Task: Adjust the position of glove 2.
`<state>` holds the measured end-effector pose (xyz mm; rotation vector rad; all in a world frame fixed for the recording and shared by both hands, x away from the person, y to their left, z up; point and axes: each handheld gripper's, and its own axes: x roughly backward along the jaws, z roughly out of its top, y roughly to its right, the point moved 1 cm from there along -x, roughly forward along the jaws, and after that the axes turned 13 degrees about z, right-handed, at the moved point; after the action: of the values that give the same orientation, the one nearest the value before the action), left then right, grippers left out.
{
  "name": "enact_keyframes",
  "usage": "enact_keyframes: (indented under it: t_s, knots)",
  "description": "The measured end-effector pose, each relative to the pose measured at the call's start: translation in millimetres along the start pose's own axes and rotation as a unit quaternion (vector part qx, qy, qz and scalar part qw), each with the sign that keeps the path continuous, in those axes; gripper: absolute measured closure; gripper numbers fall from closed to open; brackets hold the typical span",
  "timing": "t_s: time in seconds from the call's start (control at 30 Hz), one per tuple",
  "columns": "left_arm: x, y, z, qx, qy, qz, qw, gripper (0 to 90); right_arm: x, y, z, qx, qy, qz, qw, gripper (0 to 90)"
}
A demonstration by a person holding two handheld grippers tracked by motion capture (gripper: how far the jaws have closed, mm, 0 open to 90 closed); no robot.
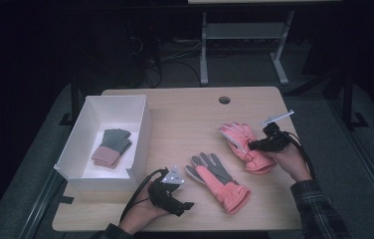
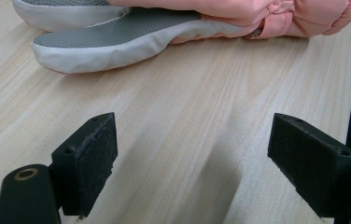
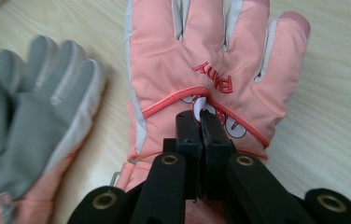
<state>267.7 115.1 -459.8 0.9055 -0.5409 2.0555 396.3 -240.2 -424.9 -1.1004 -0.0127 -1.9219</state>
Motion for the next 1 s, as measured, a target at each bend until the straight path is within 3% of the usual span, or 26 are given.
enact_keyframes:
  t_s: [0.23, 0.33, 0.53, 0.77, 0.8, 1.0]
  knots:
    - [0.6, 0.4, 0.0, 0.000, 0.000, 0.001, 1.0000, 15.4, 23.5, -12.9, 0.0, -0.002, 0.025, 0.012, 0.9996, 88.0]
    - [0.6, 0.4, -0.1, 0.001, -0.001, 0.002, 1.0000, 15.4, 34.0, -25.8, -4.4, -0.003, 0.022, 0.015, 0.9996, 88.0]
    - [0.8, -0.8, -0.4, -0.001, 0.002, 0.004, 1.0000, 15.4, 51.5, -51.3, -7.9, -0.001, 0.043, 0.029, 0.9987, 88.0]
    - [0.6, -1.0, -0.5, 0.002, 0.004, 0.005, 1.0000, 15.4, 52.3, -77.9, -10.2, 0.021, 0.045, 0.042, 0.9979, 87.9]
    - [0.4, -0.6, -0.5, 0.006, 0.005, 0.005, 1.0000, 15.4, 48.4, -86.1, -10.6, 0.033, 0.044, 0.050, 0.9973, 87.9]
    - [0.5, -0.7, -0.5, 0.007, 0.004, 0.005, 0.9999, 15.4, 36.3, -102.7, -8.3, 0.045, 0.032, 0.068, 0.9961, 87.9]
